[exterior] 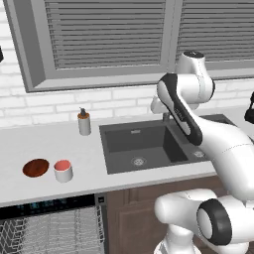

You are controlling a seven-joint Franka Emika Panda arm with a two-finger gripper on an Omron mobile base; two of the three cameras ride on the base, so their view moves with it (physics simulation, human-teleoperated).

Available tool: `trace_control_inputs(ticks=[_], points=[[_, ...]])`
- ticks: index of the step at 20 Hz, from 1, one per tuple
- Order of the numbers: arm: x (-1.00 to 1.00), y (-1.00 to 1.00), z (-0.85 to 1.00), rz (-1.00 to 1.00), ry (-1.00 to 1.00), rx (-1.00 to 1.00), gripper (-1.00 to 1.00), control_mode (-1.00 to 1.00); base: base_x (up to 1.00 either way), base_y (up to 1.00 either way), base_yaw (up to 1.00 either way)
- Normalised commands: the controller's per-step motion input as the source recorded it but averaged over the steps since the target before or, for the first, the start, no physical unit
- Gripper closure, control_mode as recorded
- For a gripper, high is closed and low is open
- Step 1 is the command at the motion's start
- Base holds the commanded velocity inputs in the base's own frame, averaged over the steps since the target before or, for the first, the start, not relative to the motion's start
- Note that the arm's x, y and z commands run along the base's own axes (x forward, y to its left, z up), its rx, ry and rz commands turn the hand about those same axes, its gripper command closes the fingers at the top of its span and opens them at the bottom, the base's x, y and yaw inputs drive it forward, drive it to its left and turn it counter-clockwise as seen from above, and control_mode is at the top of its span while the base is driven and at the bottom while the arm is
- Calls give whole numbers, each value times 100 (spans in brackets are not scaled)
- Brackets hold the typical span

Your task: Pick up the cup and bowl from the counter, place them in the dishwasher, and close the dishwasher door.

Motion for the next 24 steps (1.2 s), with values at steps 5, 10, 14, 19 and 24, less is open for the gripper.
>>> trace_control_inputs(ticks=[5,10,14,19,24], points=[[-27,28,-1,3,-8,-8,-100,-100,0,0,0],[-47,100,-10,29,-4,-28,-100,-100,0,0,0],[-24,90,-19,20,5,-7,-100,-100,0,0,0],[-8,69,-24,2,2,0,-100,-100,0,0,0],[-22,61,-32,2,0,1,-100,-100,0,0,0]])
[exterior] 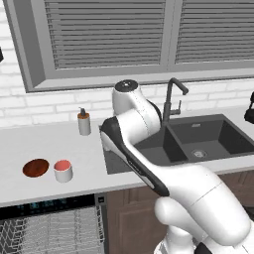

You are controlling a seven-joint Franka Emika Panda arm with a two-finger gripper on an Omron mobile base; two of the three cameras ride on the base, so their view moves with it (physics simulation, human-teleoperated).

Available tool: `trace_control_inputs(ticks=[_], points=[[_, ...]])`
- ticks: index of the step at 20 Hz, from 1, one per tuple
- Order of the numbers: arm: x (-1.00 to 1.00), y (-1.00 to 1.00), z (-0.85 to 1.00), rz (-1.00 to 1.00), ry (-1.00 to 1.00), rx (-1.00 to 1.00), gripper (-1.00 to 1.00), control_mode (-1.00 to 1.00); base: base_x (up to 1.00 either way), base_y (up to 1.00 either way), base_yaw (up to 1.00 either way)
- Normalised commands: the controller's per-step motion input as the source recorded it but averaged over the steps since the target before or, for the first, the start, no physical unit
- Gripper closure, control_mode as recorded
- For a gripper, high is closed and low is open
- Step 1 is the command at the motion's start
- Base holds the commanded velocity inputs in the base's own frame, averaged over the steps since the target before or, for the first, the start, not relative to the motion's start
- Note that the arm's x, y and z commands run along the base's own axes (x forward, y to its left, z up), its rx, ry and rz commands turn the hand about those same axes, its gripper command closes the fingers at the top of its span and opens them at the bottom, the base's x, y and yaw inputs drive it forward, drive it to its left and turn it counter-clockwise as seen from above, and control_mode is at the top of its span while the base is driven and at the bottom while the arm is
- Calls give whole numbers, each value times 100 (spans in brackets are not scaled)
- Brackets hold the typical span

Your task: Pick up the cup and bowl from the counter, place them in the dishwasher, and close the dishwasher door.

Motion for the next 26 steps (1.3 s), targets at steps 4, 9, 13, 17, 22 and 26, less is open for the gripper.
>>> trace_control_inputs(ticks=[4,9,13,17,22,26], points=[[-8,10,-14,10,8,0,-100,-100,0,0,0],[-1,0,-28,12,12,0,-100,-100,0,0,0],[0,7,-35,7,10,0,-100,-100,0,0,0],[0,24,-21,2,1,0,-100,-100,0,0,0],[0,59,-12,1,3,0,-100,-100,0,0,0],[6,62,0,-1,0,0,-100,-100,0,0,0]])
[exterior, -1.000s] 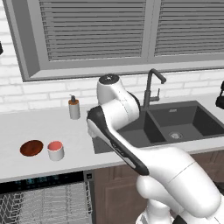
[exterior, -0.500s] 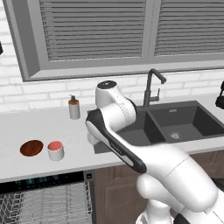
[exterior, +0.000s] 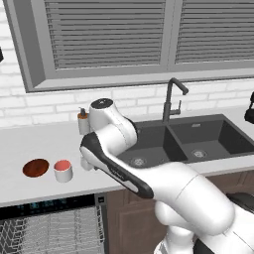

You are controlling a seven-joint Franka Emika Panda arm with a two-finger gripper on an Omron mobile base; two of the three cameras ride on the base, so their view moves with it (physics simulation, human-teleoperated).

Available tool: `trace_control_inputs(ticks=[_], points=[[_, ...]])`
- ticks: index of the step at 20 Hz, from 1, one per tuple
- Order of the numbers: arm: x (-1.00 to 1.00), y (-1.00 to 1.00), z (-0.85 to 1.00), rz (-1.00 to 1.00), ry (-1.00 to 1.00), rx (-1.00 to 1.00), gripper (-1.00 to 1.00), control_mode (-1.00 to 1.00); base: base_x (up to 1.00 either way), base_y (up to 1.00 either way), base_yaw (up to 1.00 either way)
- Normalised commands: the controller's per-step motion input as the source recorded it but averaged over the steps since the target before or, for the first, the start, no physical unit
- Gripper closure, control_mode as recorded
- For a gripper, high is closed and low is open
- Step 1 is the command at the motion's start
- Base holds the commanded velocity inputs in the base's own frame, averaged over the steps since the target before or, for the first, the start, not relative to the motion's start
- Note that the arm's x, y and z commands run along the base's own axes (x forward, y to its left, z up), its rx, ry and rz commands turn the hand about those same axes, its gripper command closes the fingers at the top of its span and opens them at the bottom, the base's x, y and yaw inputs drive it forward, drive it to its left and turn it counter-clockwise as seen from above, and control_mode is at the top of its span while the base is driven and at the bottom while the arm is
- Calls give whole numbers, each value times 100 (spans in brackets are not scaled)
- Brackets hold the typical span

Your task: Pick up the cup and bowl from the counter, place them in the dishwasher, and close the dishwasher door.

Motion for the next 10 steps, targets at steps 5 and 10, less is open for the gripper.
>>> trace_control_inputs(ticks=[5,10], points=[[39,77,-16,-5,0,-2,-100,-100,0,0,0],[46,-2,0,-11,0,6,-100,-100,0,0,0]])
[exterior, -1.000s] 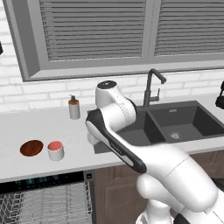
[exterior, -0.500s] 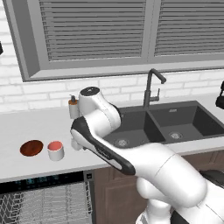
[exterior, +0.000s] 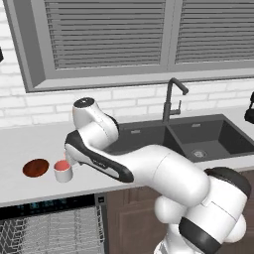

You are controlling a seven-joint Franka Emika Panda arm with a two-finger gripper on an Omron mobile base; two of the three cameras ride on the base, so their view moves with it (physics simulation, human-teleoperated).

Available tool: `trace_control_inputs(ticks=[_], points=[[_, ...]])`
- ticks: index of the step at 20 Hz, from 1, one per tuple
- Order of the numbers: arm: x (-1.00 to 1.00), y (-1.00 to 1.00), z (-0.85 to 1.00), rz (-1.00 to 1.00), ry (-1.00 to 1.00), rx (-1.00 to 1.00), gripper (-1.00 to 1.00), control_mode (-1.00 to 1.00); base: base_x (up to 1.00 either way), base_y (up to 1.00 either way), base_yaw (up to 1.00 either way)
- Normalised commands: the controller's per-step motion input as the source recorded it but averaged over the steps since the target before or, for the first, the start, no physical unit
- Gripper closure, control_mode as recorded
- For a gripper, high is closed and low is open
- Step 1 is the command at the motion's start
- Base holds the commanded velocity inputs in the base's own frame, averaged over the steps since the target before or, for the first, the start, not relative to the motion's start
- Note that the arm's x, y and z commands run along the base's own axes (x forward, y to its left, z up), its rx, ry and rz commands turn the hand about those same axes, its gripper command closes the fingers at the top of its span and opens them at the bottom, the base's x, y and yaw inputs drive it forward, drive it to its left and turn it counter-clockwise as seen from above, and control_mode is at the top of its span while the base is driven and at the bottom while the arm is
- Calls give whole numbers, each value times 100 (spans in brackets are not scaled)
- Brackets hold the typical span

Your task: Pick up the cup and bowl from the counter, place them in the dishwasher, and close the dishwasher door.

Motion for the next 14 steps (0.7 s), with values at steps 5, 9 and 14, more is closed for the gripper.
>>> trace_control_inputs(ticks=[5,9,14], points=[[27,-3,0,-20,-8,15,-100,-100,0,0,0],[9,-1,-15,-13,0,1,-100,-100,0,0,0],[17,0,-60,-8,0,7,-100,-100,0,0,0]])
